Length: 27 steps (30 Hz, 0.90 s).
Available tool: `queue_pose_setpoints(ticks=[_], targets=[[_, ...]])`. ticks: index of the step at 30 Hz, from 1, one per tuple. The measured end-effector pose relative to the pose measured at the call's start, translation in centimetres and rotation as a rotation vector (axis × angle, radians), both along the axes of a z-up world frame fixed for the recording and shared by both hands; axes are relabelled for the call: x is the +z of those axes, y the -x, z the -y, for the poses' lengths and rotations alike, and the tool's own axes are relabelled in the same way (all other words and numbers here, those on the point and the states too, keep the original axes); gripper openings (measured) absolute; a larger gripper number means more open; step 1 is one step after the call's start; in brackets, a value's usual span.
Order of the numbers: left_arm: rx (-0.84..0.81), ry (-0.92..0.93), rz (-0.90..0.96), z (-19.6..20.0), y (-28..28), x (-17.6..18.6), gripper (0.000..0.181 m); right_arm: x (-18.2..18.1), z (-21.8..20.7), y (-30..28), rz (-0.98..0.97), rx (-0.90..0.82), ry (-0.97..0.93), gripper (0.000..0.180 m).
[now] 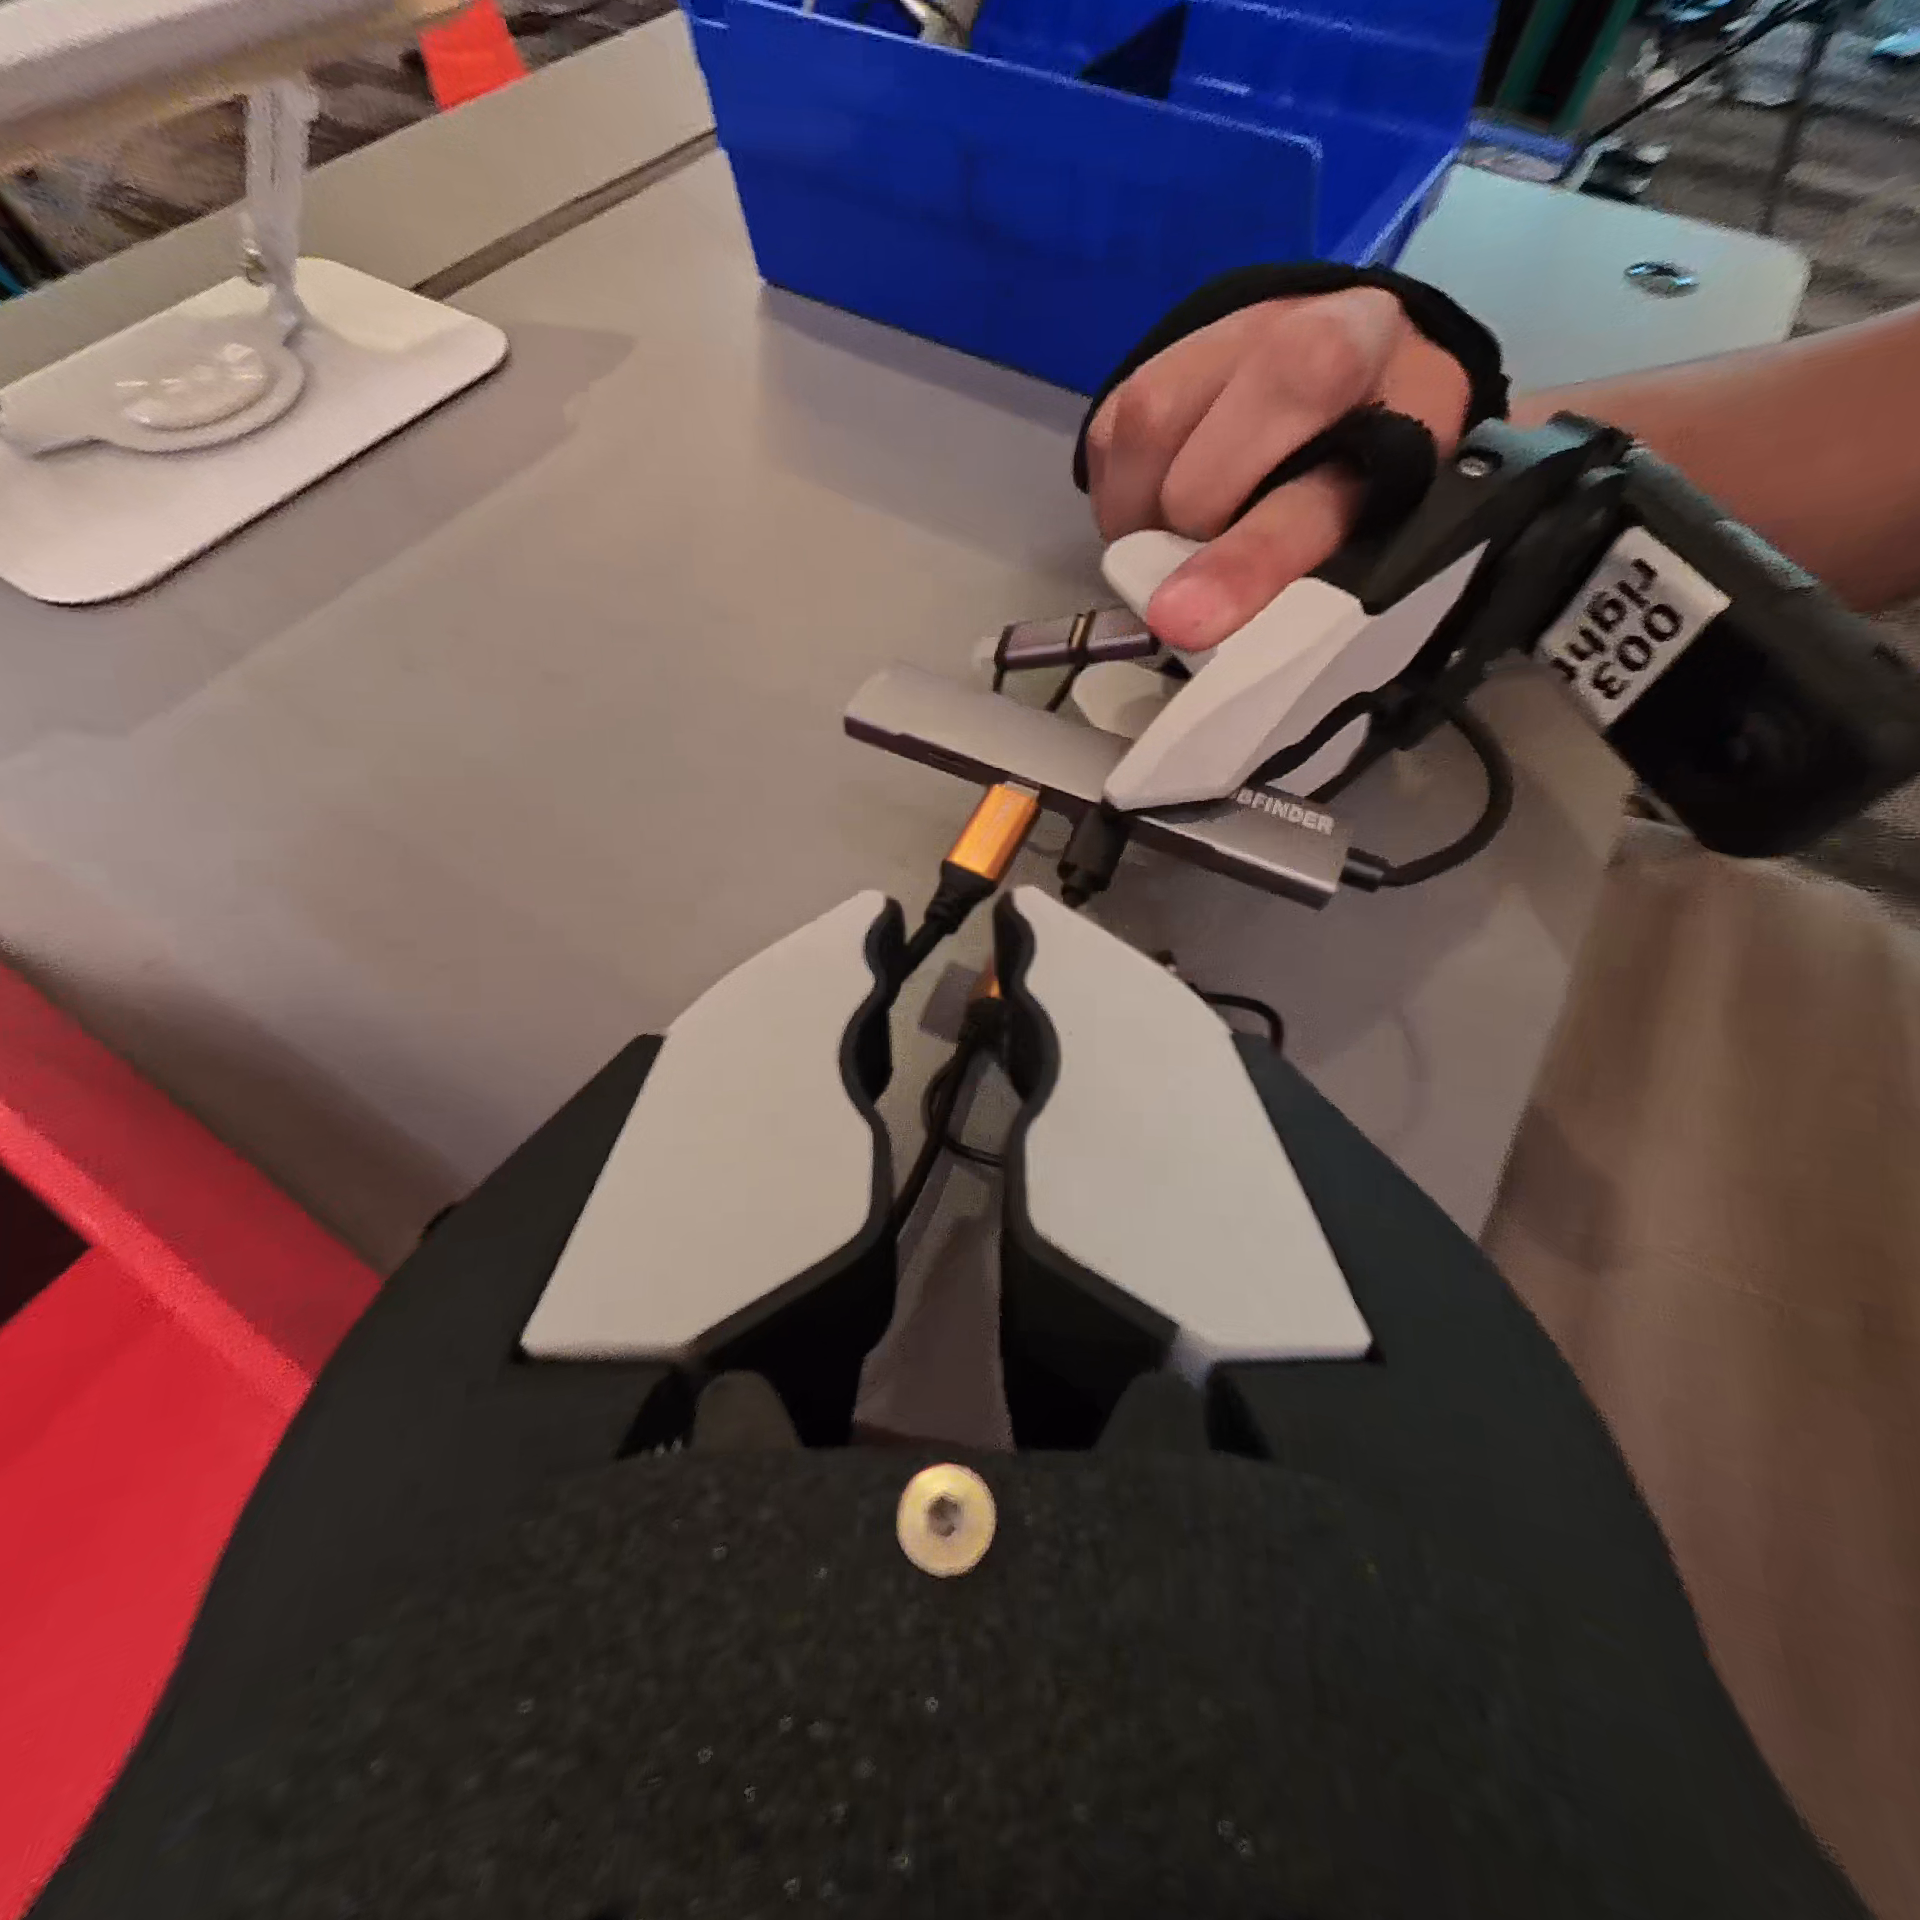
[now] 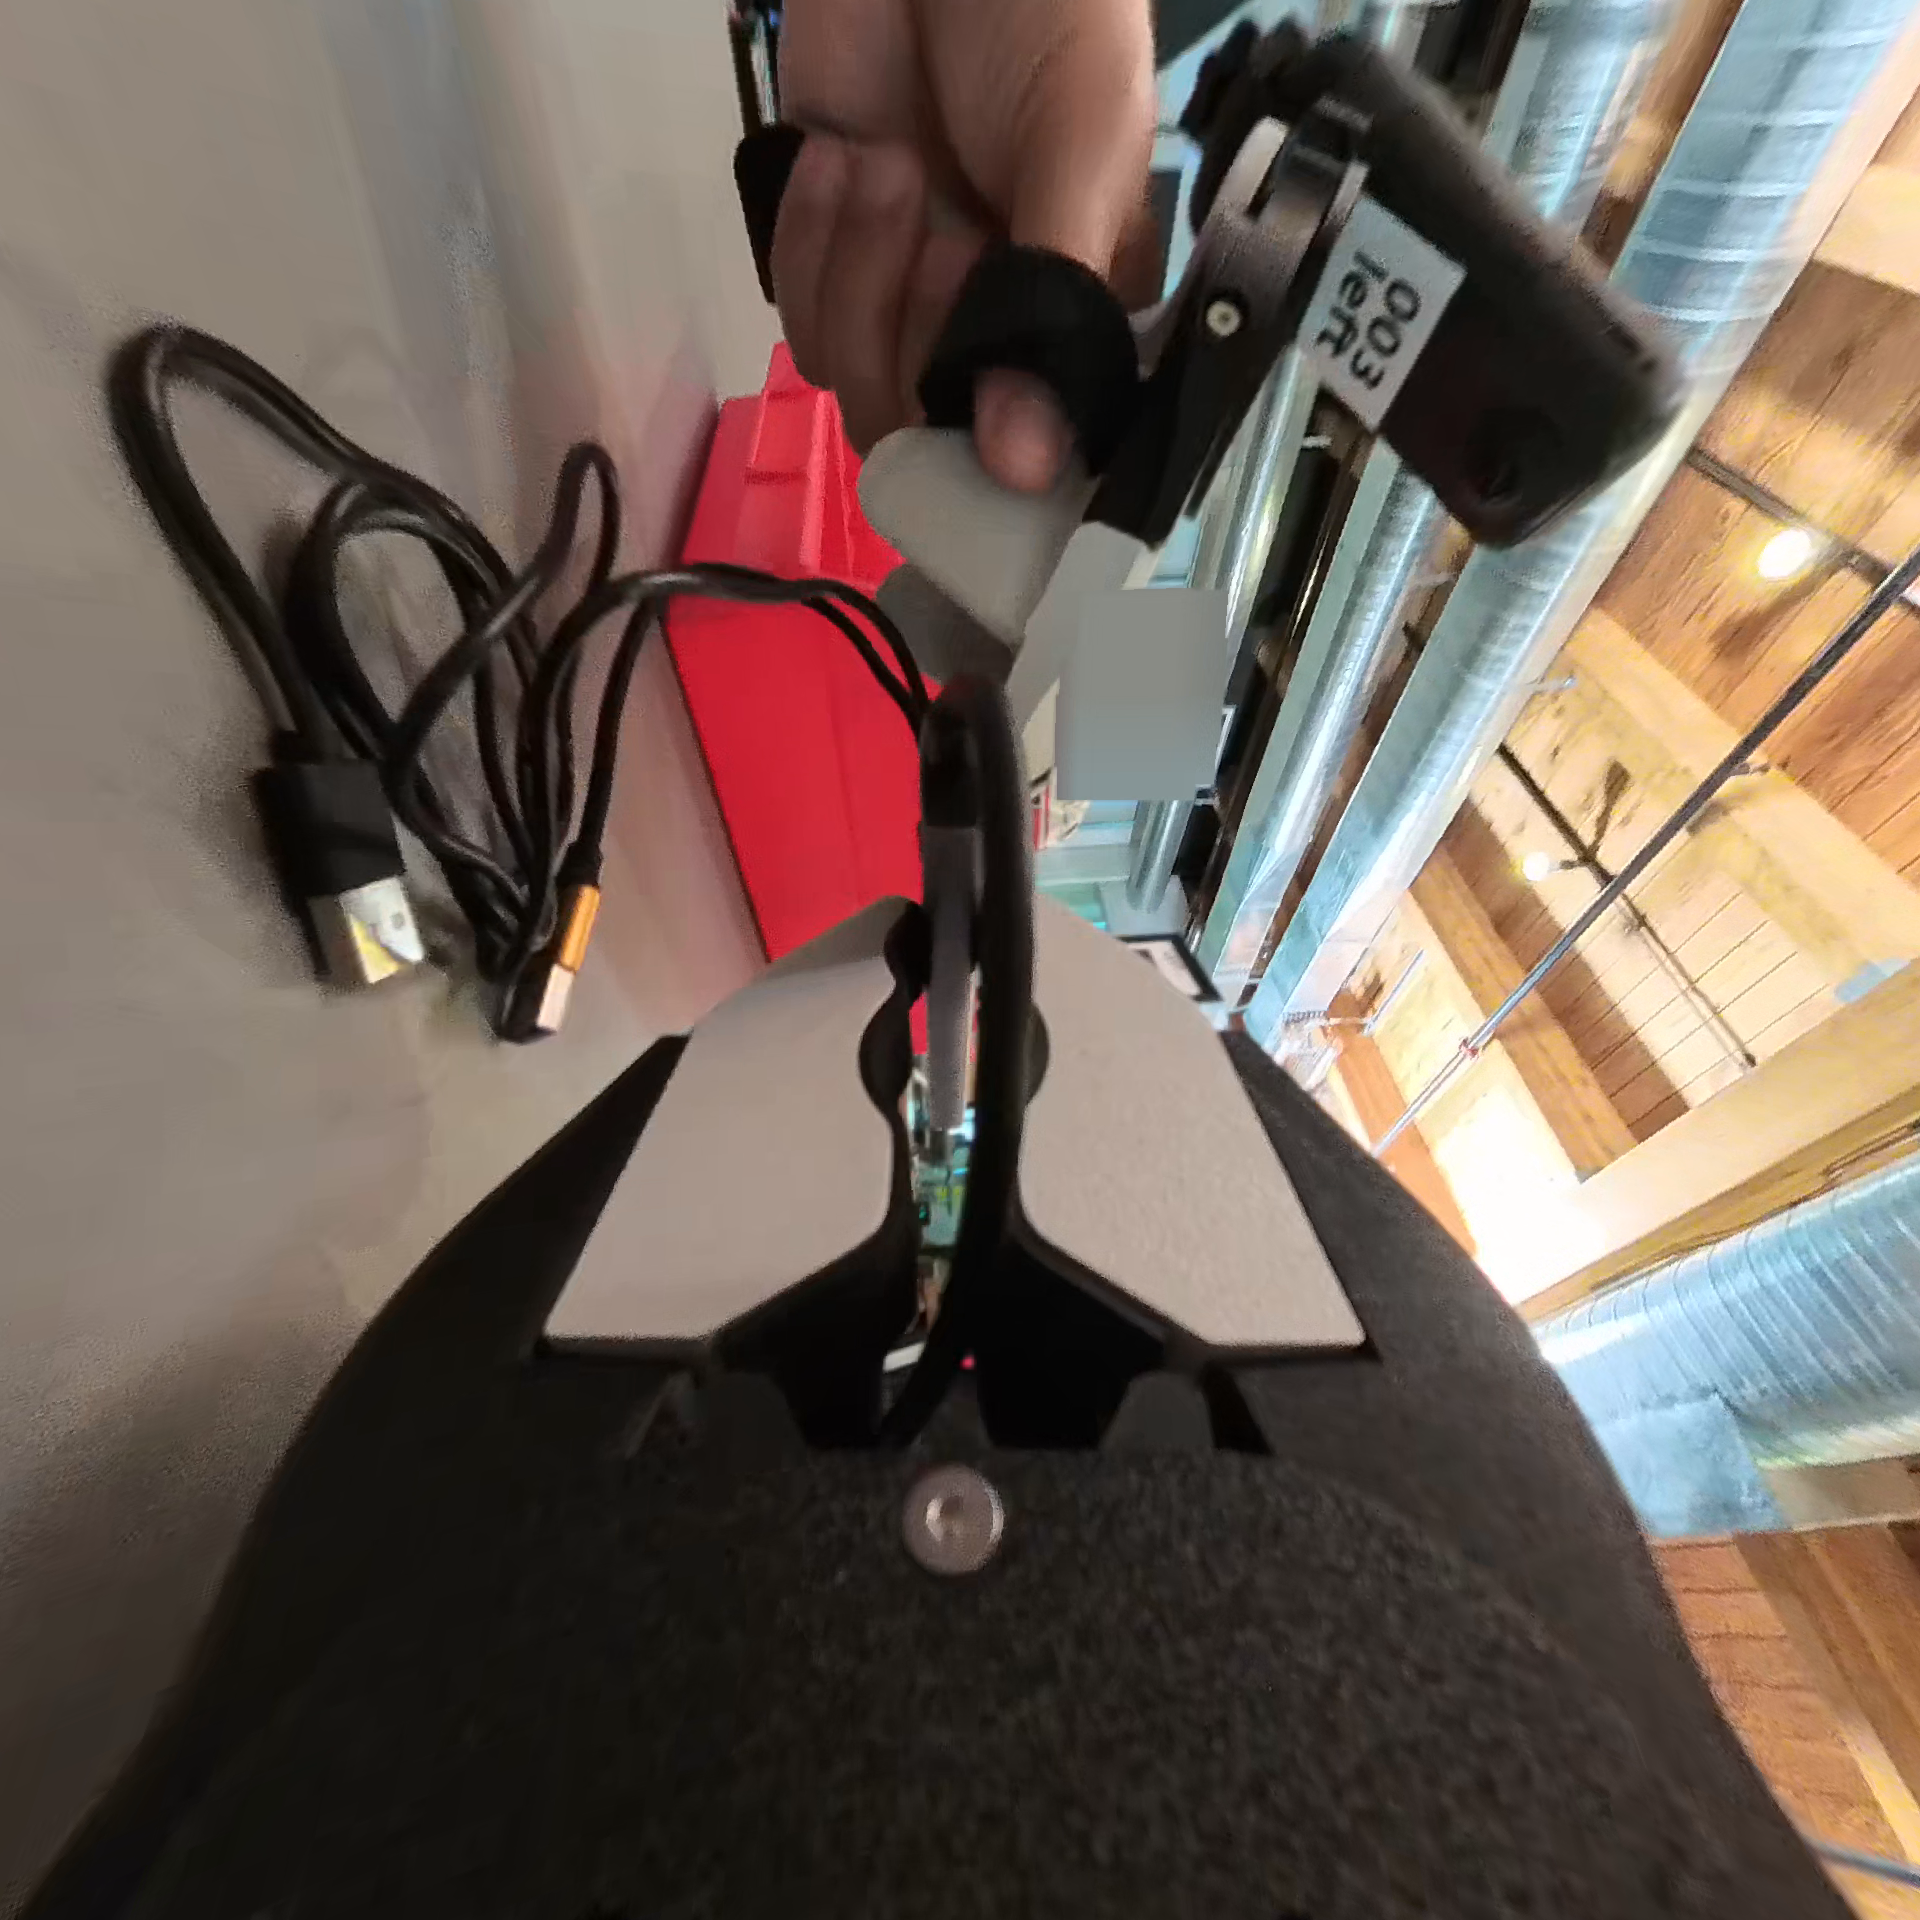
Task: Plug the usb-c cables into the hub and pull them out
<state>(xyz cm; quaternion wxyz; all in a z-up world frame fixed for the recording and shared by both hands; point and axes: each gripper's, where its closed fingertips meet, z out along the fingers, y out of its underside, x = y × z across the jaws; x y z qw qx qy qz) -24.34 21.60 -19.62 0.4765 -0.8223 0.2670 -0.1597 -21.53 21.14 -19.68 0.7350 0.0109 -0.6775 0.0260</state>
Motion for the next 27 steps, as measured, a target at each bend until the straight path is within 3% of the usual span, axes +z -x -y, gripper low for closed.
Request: queue_pose_setpoints(ticks=[1,5,8,13,20,27], targets=[[-0.033,0.033,0.021,0.5,-0.2,-0.2,0.024,0.1,0.4,-0.1,-0.012,0.015,-0.027,0.009],[-0.135,0.122,0.057,2.0,-0.8,-1.2,0.028,-0.1,3.0,-0.4,-0.038,0.085,-0.150,0.009],[-0.203,0.139,0.046,3.2,-1.3,-1.6,0.011,-0.4,3.4,-0.1,-0.042,0.086,-0.194,0.009],[-0.183,0.099,-0.041,2.7,-1.0,-2.5,0.008,-0.8,2.2,0.5,0.007,0.064,-0.137,0.010],[-0.070,0.069,-0.142,0.7,0.5,-4.1,0.007,-5.0,-2.0,0.2,0.327,-0.074,0.053,0.029],[-0.026,0.123,-0.132,0.3,1.2,-5.1,0.007,-6.4,-5.2,-2.9,0.651,-0.282,0.161,0.024]])
